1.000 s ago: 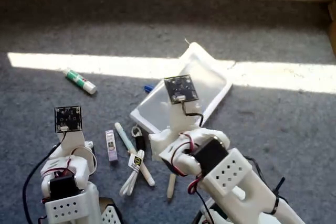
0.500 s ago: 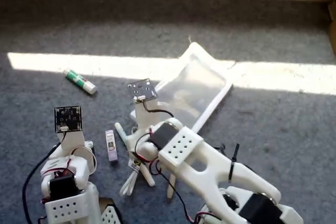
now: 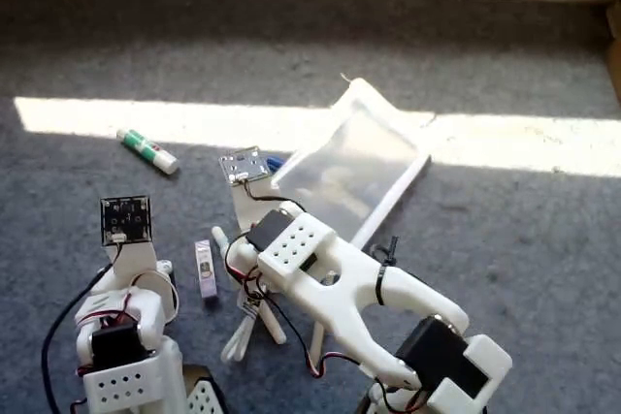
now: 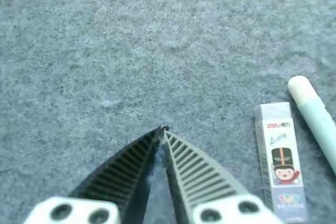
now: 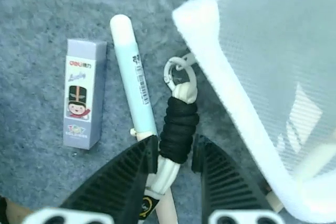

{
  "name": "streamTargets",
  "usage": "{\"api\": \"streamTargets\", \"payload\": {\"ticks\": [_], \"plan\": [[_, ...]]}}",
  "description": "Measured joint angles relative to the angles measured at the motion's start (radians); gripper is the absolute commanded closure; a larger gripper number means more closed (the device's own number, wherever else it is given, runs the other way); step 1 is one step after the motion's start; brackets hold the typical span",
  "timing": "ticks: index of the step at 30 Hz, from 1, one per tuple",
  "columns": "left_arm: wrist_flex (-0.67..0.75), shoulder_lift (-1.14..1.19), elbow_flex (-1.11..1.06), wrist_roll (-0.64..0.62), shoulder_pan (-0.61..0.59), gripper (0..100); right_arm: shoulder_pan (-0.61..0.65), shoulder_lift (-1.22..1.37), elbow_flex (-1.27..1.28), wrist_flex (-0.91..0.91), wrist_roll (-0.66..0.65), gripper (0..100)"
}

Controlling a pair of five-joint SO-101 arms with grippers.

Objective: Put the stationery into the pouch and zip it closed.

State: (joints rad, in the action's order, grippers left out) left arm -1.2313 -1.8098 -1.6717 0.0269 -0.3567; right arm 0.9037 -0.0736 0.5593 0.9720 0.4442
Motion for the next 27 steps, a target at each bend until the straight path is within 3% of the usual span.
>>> {"api": "streamTargets", "payload": {"ticks": [20,27], "plan": [[0.000,0.000,0.000,0.000,0.000,99,0.000,0.181,-0.097,0.000,0.000,89.1],[0.000,0.000,0.000,0.000,0.000,99,0.000,0.181,-0.097,0.000,0.000,99.3]]}}
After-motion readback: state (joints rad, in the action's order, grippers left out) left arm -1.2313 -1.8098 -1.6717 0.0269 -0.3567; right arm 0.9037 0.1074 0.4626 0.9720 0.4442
